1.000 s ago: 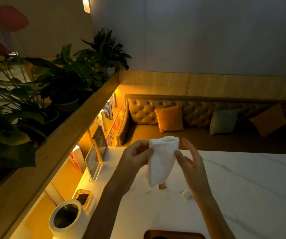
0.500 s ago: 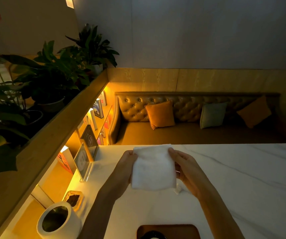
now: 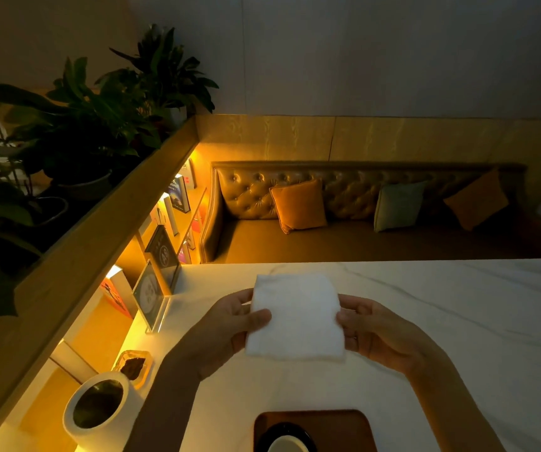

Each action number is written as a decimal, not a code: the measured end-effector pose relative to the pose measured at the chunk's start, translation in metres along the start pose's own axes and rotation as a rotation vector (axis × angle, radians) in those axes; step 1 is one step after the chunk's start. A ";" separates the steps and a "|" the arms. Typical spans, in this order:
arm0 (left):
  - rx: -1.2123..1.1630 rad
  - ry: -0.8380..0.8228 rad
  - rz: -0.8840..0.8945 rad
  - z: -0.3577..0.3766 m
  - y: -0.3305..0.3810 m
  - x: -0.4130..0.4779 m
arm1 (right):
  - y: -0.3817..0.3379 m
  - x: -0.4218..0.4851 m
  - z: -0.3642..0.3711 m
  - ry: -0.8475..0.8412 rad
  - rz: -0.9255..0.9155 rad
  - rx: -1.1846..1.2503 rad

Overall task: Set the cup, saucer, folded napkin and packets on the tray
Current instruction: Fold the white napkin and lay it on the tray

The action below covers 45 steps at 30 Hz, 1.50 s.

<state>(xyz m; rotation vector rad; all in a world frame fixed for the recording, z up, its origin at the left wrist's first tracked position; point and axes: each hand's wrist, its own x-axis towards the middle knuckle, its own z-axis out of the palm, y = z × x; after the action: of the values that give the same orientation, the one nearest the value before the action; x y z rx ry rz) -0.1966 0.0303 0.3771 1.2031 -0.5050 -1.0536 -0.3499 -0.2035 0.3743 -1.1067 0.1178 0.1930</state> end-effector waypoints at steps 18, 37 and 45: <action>0.038 0.046 -0.015 0.005 -0.013 -0.010 | 0.010 -0.011 0.005 0.201 0.022 -0.088; 0.592 0.130 0.646 0.019 -0.004 -0.008 | 0.006 0.002 0.017 0.321 -0.640 -0.696; 0.378 0.168 0.410 0.021 -0.015 -0.010 | 0.029 0.004 0.014 0.416 -0.594 -0.595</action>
<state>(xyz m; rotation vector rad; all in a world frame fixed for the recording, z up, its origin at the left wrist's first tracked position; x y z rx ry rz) -0.2236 0.0281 0.3721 1.4266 -0.8032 -0.5138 -0.3518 -0.1783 0.3541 -1.7122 0.0989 -0.5740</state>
